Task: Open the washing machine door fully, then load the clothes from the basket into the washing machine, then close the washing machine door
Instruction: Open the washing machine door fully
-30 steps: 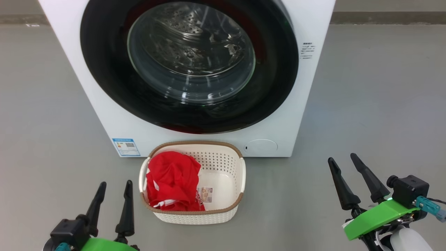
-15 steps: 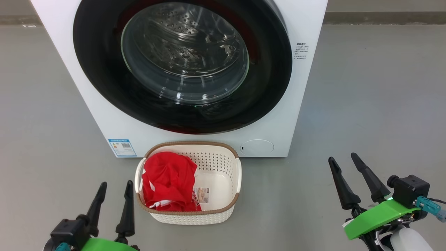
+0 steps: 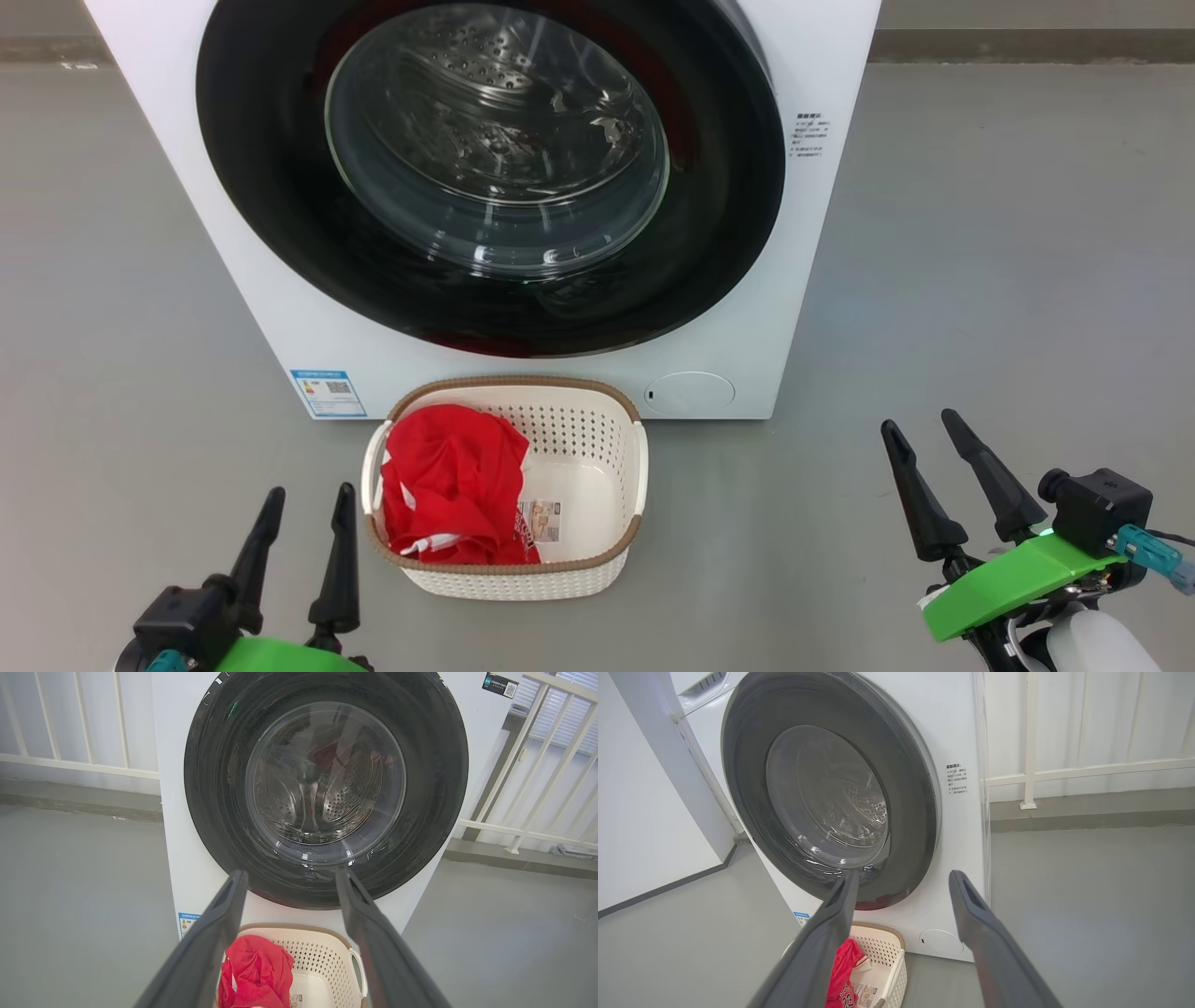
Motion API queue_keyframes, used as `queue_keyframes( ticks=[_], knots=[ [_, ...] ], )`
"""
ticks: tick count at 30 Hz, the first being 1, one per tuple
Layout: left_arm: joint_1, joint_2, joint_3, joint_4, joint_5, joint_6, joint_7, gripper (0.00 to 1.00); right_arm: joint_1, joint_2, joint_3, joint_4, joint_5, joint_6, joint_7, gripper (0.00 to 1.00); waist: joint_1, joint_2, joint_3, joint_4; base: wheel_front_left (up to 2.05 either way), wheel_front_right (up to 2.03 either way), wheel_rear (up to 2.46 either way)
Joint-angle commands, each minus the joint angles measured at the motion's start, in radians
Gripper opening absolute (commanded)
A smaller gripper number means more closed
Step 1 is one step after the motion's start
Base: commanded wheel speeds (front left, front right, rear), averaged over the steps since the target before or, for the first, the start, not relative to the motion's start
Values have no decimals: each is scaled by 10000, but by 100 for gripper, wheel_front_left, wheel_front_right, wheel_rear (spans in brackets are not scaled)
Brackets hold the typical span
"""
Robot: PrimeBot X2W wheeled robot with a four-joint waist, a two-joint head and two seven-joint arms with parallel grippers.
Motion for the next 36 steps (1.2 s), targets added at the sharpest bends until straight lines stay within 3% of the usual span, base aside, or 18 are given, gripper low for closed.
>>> queue_keyframes(
  ticks=[1,19,36],
  knots=[
    [-378,131,348,-237,61,-31,-93,100,-211,-71,184,-221,-77,16,-120,100,0,0,4,-4,0,0,0],
    [-410,147,342,-278,64,-31,-93,100,-336,-140,167,-132,-12,16,-120,100,0,0,203,75,0,0,0],
    [-814,138,398,-509,107,-31,-93,100,-1548,-582,45,-27,291,16,-120,100,0,0,1165,125,0,0,0]
  ],
)
